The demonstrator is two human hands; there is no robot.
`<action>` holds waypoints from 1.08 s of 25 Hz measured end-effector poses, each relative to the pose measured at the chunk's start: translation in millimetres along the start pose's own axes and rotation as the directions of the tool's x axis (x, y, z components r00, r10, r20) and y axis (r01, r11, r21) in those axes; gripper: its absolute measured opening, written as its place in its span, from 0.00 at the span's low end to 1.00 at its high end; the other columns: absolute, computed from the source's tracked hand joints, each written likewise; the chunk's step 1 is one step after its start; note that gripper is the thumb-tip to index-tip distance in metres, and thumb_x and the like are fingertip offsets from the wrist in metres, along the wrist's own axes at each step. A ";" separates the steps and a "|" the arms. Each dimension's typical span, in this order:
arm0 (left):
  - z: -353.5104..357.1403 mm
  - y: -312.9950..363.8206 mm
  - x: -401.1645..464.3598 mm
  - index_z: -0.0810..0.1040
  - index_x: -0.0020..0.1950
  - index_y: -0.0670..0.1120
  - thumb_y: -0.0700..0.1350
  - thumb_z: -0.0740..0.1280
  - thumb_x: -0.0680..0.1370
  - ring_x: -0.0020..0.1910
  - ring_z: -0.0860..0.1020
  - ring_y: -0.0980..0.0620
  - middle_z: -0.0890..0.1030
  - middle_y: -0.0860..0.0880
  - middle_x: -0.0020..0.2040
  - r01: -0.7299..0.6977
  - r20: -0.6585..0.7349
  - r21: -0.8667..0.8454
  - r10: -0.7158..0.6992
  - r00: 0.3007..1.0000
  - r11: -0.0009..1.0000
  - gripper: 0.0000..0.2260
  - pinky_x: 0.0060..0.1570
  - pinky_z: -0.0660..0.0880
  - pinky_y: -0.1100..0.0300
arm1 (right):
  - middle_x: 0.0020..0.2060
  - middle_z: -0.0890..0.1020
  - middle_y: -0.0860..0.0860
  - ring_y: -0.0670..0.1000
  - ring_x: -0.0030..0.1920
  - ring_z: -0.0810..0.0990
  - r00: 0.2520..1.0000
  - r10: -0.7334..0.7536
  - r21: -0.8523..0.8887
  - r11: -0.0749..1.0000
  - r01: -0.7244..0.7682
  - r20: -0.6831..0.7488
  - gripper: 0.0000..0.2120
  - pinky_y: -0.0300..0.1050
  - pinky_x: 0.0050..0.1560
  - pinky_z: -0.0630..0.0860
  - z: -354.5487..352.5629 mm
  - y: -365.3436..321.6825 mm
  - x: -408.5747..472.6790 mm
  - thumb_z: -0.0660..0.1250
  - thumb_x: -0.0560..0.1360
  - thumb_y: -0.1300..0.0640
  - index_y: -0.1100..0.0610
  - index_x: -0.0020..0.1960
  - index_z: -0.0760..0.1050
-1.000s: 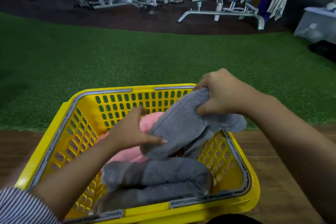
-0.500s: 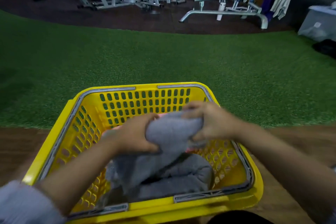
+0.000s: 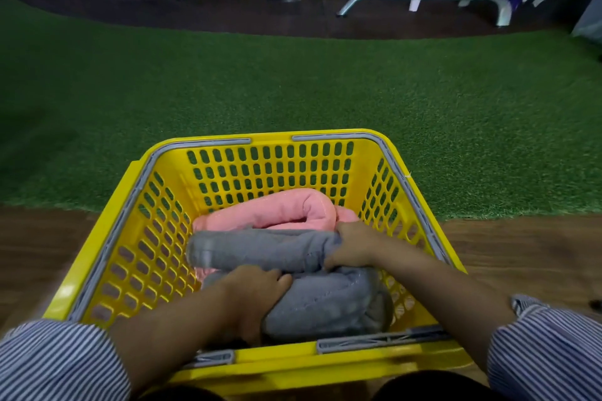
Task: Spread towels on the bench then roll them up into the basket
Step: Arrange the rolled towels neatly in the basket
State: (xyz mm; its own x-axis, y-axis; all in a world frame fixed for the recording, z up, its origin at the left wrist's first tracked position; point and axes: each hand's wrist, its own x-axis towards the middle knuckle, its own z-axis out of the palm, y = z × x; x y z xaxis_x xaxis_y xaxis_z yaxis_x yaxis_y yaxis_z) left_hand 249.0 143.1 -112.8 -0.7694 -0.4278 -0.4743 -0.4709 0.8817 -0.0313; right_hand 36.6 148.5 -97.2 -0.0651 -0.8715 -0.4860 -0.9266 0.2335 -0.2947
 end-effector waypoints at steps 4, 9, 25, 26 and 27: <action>2.4 -41.2 -10.5 0.73 0.54 0.49 0.65 0.62 0.69 0.47 0.75 0.50 0.76 0.51 0.51 0.047 -0.192 -0.479 -0.157 0.969 0.876 0.24 0.48 0.74 0.53 | 0.43 0.76 0.54 0.53 0.42 0.75 0.988 -0.032 0.090 0.995 0.046 -0.150 0.14 0.41 0.35 0.70 4.5 2.7 10.9 0.70 0.66 0.53 0.59 0.48 0.76; 25.4 -91.2 -3.7 0.63 0.70 0.54 0.75 0.60 0.57 0.67 0.66 0.46 0.67 0.50 0.69 0.460 -0.255 -0.308 -0.538 0.803 0.833 0.45 0.63 0.68 0.40 | 0.38 0.80 0.55 0.53 0.41 0.78 0.987 -0.144 0.553 0.817 0.162 -0.077 0.14 0.47 0.38 0.72 -20.9 15.5 4.2 0.66 0.60 0.65 0.63 0.46 0.78; 8.8 -46.4 -16.1 0.68 0.54 0.63 0.71 0.67 0.68 0.60 0.71 0.53 0.64 0.56 0.65 0.051 -0.149 -0.597 -0.173 0.974 0.801 0.21 0.58 0.72 0.55 | 0.45 0.77 0.48 0.50 0.46 0.76 0.983 -0.180 -0.053 0.982 0.182 0.039 0.27 0.48 0.45 0.75 -15.4 28.1 -6.4 0.74 0.57 0.39 0.48 0.51 0.72; 7.4 -39.4 -16.4 0.71 0.53 0.62 0.74 0.65 0.65 0.66 0.66 0.52 0.61 0.55 0.69 0.039 -0.109 -0.545 -0.117 0.987 0.838 0.23 0.63 0.69 0.53 | 0.43 0.78 0.48 0.50 0.44 0.76 0.970 -0.244 -0.087 0.966 0.243 0.003 0.25 0.48 0.43 0.75 -13.1 24.7 -9.3 0.74 0.58 0.38 0.48 0.50 0.73; 10.9 -30.5 -14.2 0.73 0.54 0.63 0.76 0.64 0.63 0.72 0.60 0.48 0.56 0.53 0.74 0.037 -0.055 -0.446 -0.069 0.996 0.894 0.26 0.67 0.64 0.48 | 0.41 0.77 0.48 0.50 0.41 0.75 0.954 -0.300 -0.111 0.948 0.297 -0.015 0.21 0.46 0.38 0.73 -10.5 20.5 -11.2 0.73 0.60 0.41 0.50 0.47 0.73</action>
State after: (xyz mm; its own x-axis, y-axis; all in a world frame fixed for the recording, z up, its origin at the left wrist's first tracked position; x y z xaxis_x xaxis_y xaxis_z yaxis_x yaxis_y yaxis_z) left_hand 279.1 124.4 -114.8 -0.7577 -0.4974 -0.4224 -0.6422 0.6834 0.3472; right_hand 14.5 158.5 -89.2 0.2102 -0.9080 -0.3624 -0.9395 -0.0851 -0.3319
